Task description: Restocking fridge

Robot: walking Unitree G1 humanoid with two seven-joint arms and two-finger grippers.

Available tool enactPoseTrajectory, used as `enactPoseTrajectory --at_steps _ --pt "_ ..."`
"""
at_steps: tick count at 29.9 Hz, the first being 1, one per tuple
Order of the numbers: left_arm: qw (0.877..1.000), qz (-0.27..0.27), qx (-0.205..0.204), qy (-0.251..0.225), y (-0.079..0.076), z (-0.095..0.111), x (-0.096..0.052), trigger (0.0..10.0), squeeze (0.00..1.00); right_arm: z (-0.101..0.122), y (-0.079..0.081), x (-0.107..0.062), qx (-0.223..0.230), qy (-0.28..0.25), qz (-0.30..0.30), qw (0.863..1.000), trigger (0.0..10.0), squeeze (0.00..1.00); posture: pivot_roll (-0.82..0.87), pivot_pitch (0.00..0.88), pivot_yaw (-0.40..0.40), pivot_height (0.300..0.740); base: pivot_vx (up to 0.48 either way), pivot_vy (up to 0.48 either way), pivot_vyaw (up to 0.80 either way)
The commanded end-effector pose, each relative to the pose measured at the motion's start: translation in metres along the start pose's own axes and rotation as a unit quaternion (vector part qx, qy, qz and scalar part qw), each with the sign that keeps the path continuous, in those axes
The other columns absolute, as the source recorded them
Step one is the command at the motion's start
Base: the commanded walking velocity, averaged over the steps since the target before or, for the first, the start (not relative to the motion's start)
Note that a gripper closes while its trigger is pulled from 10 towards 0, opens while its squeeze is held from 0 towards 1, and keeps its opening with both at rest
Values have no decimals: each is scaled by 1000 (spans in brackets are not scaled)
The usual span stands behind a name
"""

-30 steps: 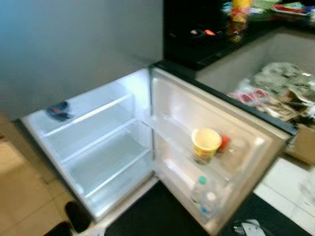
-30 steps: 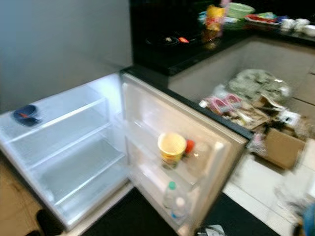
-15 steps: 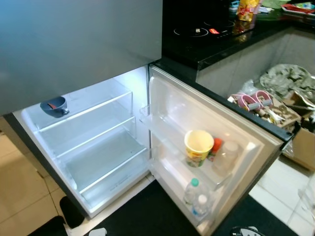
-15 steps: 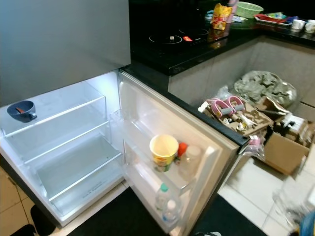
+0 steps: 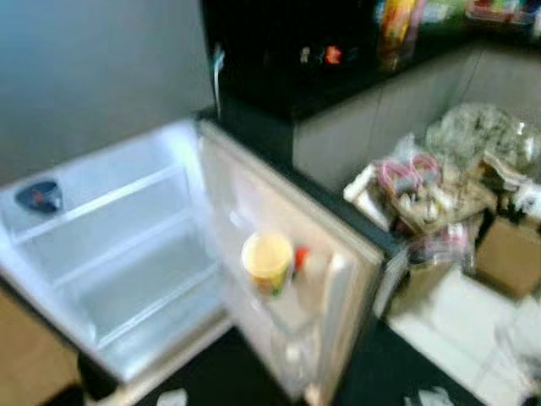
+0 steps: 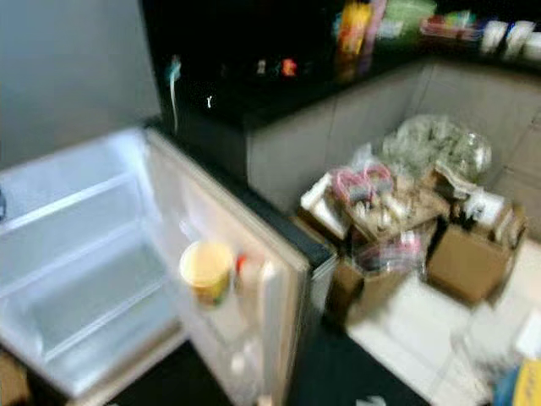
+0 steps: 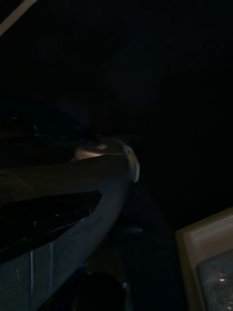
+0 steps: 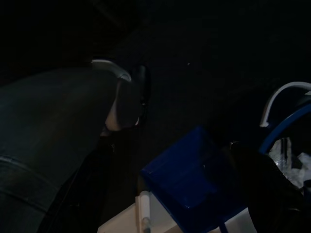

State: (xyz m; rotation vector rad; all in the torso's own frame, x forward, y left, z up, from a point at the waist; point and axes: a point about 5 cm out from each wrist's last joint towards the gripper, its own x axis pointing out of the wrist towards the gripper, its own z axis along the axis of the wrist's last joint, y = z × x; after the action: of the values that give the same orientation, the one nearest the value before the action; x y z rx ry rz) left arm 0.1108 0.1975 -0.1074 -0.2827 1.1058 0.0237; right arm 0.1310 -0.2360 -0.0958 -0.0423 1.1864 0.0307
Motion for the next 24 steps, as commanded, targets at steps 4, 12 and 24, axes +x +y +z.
enactPoseTrajectory --at_steps 4,12,24 --pt "1000 1 -3 12 1 -6 -1 10000 0 1 3 1 8 -4 -4 1000 10000 0 -38 44 -1 740 0 0 0" --pt "1000 -2 -4 17 -1 -8 -1 10000 0 41 -25 -6 104 -108 -56 987 10000 0 -39 48 0 740 0 0 0" --pt "1000 -6 13 24 0 -10 -1 10000 0 132 -32 -23 221 -277 34 934 10000 0 -36 50 0 740 0 0 0"
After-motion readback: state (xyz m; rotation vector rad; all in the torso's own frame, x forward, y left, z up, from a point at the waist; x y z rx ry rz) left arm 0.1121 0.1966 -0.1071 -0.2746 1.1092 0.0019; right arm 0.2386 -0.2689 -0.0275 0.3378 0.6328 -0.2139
